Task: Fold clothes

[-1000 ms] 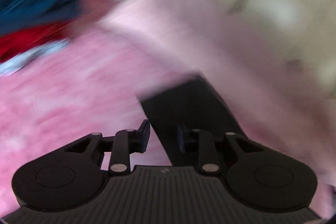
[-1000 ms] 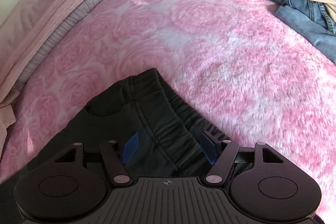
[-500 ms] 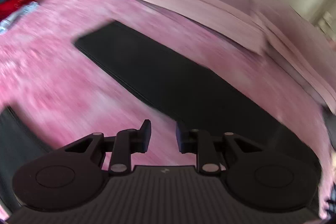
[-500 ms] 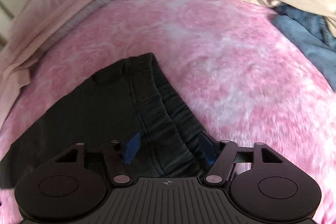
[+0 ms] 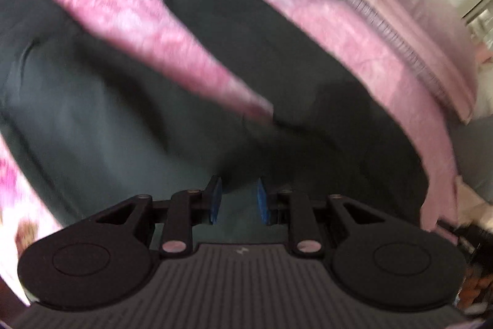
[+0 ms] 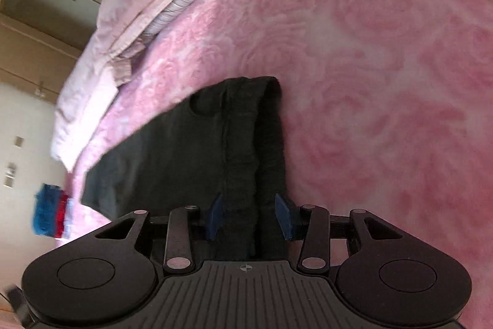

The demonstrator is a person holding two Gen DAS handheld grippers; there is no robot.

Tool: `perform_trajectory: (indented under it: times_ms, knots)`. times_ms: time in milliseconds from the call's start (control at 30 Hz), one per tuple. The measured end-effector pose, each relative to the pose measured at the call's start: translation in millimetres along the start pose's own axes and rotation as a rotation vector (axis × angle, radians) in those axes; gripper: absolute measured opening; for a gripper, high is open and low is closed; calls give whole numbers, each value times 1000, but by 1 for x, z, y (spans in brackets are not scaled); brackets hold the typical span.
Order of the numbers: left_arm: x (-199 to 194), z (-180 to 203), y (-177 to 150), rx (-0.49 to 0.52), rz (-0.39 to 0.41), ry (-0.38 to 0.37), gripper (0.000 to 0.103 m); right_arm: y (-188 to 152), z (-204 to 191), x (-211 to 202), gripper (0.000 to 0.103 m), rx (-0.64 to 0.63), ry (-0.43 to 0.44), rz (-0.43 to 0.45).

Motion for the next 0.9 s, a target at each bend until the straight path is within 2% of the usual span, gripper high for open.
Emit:
perform_trajectory:
  times_ms: [133,300,567,633,667,833,900]
  knots:
    - [1,-5,-13,-61,8,19,20,16,3,15,43,10,77,-35]
    - [-6,-8,-15,-89,32,23,20,22,12,32,43,-8,127,-98]
    - [3,-9,-22,-141,23,41,20,47,10,65,42,-34,188,-168]
    - [4,-8,-23,-139,19,45,20,43,8,65,6,-72,150,-198]
    - [4,-7,-23,-136,19,48,20,40,5,62,3,-85,132,-202]
    - [0,-4,-23,-111,27,51,20,39,-51,-1,1,-262,139,-79]
    - [0,-4,-22,-103,24,57,20,44,-52,-16,1,-284,77,-38]
Point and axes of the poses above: each gripper's, at about its wrist camera, not at the fingertips, and x roughly the way its jaws point, z to its right, y to its top, the point moved 9 cm from there along x, roughly the way its jaws point, and after that the axes turned 15 degrees about -z, right-handed, at the moved point
